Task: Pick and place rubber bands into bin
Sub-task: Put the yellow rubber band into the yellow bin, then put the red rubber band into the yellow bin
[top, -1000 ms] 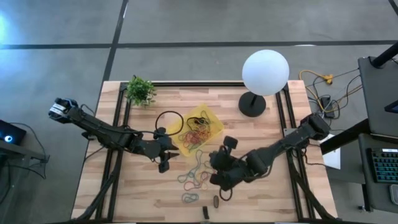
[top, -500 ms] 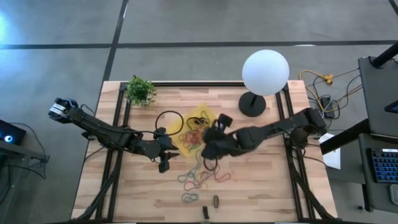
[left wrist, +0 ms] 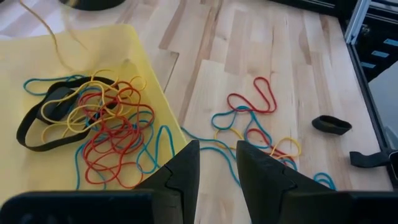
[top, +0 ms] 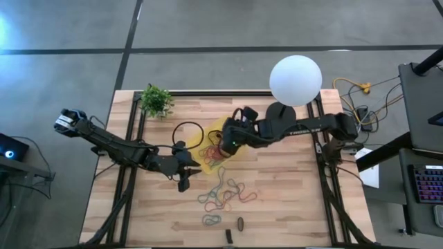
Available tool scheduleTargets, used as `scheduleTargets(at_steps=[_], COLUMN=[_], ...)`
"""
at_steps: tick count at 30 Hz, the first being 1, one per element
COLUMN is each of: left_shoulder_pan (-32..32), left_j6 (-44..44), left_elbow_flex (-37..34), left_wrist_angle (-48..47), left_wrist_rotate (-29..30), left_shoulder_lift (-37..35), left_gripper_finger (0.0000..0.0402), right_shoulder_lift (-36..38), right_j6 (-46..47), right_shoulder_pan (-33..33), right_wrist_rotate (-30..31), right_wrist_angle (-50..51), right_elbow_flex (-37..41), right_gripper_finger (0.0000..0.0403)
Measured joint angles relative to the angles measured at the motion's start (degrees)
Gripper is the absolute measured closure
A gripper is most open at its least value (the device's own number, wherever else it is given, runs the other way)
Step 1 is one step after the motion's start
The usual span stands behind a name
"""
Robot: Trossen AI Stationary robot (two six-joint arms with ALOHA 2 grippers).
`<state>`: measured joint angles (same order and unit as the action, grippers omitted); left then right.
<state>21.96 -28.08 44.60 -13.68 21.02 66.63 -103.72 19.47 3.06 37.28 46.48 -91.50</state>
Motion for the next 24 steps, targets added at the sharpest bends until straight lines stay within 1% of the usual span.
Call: scheduleTargets(at_steps=[2,9,14,18,24], left_shoulder_pan=[0.0,0.0,0.0,0.0,0.0], left_j6=[0.0,0.12,0.48,1.38,1.44], left_elbow_flex=[0.0,0.0,0.0,0.0,0.0], left_wrist_angle=[-0.01,-0.23,-0.21,-0.18,-0.03], left_wrist_rotate=[0.0,-0.02,0.33,0.4,0.5], left_shoulder_lift=[0.0,0.0,0.0,0.0,0.0], left_gripper_finger=[0.0312,0.0312,0.0312,0.0312,0.0312], right_shoulder_lift=[0.0,0.0,0.0,0.0,0.0], right_j6=[-0.05,0.11,-0.07,-0.14,0.68], right_shoulder_pan=[-1.05,-2.87,-3.68,-3.78,-3.92], right_wrist_rotate=[-1.21,-2.66,-7.53,-10.26,-10.8], right_wrist_angle=[-0.29,-0.44,-1.74,-3.95,-6.64], right_elbow_flex=[0.13,1.2,3.08,4.9,7.51], right_gripper_finger=[0.0395,0.0394,0.0389,0.0362,0.0311])
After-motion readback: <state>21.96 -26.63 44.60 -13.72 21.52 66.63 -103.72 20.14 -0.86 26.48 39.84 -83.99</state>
